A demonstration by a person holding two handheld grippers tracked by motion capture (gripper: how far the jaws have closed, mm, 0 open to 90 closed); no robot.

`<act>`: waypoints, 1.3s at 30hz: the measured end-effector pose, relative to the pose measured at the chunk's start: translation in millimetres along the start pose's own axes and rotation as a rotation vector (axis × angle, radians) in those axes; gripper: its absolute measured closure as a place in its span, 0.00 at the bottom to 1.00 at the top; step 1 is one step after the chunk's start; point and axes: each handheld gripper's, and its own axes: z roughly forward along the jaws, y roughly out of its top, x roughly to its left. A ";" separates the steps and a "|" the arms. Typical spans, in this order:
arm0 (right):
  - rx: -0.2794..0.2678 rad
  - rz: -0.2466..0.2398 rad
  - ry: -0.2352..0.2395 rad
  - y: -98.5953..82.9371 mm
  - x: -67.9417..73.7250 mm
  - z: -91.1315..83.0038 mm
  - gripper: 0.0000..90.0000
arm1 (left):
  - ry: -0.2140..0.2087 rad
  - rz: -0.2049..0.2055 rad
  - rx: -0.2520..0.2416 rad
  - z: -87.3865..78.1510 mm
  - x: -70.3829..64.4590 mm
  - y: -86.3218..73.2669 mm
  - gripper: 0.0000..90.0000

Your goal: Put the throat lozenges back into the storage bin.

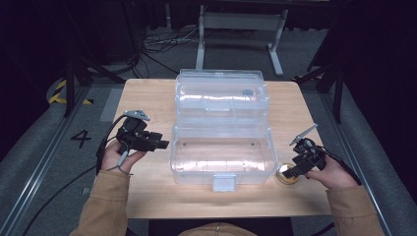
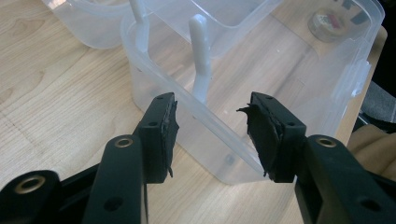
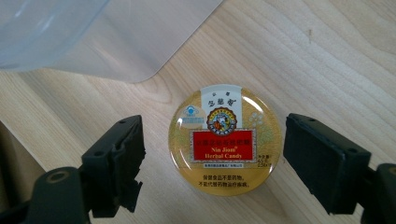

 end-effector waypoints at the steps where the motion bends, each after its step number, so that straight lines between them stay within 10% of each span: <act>1: 0.004 -0.004 0.000 0.1 0.7 0.3 0.22 | 0.001 -0.003 -0.001 0.1 -0.3 -0.1 0.58; 39: 0.201 -0.049 -0.089 4.1 5.1 44.8 0.18 | -0.005 -0.013 0.001 1.3 3.7 -1.5 0.58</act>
